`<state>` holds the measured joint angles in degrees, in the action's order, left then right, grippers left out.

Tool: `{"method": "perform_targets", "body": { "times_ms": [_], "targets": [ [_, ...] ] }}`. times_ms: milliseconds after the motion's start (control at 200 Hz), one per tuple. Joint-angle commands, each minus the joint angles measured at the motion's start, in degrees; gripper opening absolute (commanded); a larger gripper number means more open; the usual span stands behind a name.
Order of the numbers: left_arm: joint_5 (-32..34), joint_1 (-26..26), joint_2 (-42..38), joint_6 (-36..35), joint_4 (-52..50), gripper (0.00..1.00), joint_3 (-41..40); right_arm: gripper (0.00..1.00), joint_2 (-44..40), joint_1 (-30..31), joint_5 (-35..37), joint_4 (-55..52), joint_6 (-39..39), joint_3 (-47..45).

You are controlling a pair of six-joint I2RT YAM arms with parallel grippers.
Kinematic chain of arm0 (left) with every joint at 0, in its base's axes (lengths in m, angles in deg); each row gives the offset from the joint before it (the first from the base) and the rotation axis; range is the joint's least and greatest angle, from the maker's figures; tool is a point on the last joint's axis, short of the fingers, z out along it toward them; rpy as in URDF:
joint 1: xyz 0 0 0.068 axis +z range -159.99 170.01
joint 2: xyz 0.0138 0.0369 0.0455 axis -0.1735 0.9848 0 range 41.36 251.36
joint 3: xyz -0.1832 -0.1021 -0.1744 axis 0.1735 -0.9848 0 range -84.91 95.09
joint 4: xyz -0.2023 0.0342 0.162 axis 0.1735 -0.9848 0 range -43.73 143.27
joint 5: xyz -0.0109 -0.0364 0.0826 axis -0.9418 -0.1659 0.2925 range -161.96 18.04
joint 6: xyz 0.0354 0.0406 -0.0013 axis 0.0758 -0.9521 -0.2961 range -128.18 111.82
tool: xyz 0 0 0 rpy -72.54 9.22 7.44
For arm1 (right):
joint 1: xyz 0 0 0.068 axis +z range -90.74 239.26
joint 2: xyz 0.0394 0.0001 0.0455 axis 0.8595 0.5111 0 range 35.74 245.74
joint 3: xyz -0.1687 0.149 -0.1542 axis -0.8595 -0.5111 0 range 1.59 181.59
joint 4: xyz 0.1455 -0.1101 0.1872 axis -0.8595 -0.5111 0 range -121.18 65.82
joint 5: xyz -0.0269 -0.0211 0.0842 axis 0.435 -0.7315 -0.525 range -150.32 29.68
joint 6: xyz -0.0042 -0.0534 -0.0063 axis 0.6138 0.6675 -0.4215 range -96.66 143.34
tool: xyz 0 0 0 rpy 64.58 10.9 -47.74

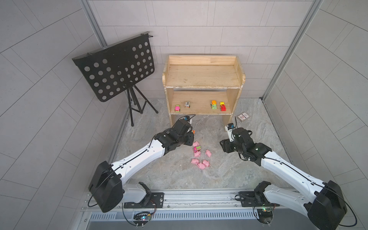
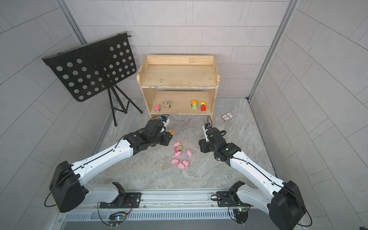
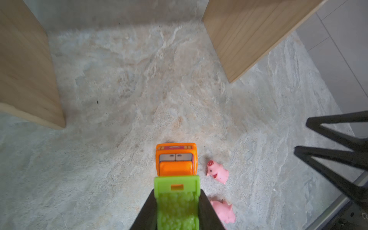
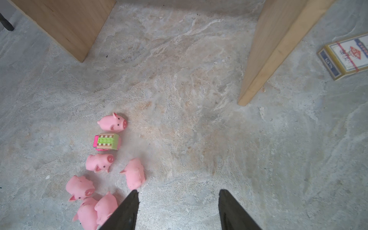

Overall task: Organize plastic toys on shelves
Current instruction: Place the plastic toy on the shelf.

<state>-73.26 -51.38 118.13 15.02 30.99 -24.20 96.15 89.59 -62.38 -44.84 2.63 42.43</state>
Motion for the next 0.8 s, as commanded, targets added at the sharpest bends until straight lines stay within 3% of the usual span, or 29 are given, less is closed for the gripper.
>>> {"method": "perform_targets", "body": {
  "times_ms": [0,335,795],
  "targets": [
    [2.9,-0.2,2.1,-2.5,-3.4,0.31,6.0,0.66,-0.9,-0.1,1.1,1.5,-1.2,-0.8],
    [12.2,1.0,10.9,-2.5,-6.4,0.31,20.8,0.66,-1.1,0.0,0.1,2.1,-1.5,-1.1],
    [14.4,4.2,22.0,-4.6,-8.2,0.31,34.0,0.66,-1.4,0.0,-2.5,2.9,-2.2,-1.0]
  ]
}}
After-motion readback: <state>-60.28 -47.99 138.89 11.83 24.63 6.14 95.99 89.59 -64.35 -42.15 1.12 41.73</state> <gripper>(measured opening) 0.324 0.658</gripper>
